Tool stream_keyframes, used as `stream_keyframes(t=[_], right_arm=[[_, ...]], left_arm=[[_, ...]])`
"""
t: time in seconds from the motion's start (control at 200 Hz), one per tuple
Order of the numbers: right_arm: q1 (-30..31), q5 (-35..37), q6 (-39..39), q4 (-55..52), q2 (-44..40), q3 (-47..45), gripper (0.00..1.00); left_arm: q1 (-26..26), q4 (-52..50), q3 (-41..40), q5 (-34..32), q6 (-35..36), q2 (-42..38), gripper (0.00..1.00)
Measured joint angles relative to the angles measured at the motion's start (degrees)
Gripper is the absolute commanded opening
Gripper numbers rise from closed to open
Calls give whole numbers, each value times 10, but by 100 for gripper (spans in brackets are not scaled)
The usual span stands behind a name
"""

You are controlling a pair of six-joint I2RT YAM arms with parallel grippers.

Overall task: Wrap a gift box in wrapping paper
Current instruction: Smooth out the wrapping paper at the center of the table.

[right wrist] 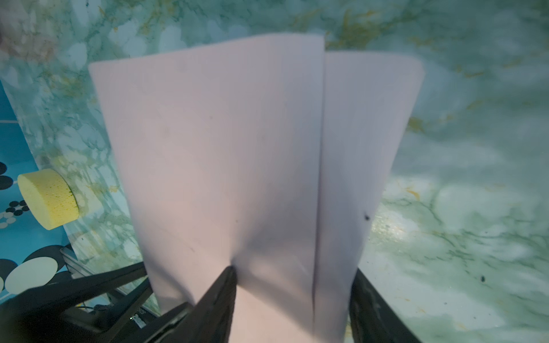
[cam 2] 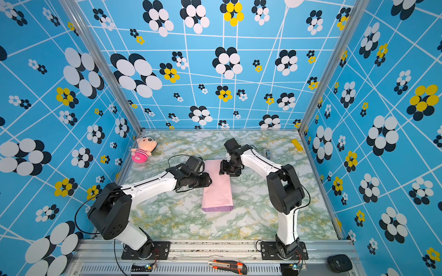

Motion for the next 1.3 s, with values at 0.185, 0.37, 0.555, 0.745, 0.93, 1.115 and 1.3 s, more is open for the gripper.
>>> stream_keyframes(t=[0.185, 0.37, 0.555, 0.745, 0.93, 1.115, 1.3], right_arm=[[-12, 12, -10, -1, 17, 26, 56], [-26, 9, -11, 4, 21, 30, 55], [-37, -8, -7, 10, 30, 46, 44], [-37, -14, -7, 15, 31, 60, 54], [-30, 12, -12, -11, 39, 81, 42], [-26, 37, -13, -28, 51, 95, 31], [-26, 57, -7, -30, 53, 95, 20]], left_arm=[[0, 0, 0, -1, 2, 0, 48], [-2, 0, 0, -4, 3, 0, 48], [-2, 0, 0, -4, 4, 0, 48], [-3, 0, 0, -5, 5, 0, 48], [-3, 0, 0, -6, 6, 0, 47], [-3, 0, 1, -6, 7, 1, 47], [-3, -2, 4, -6, 7, 4, 47]])
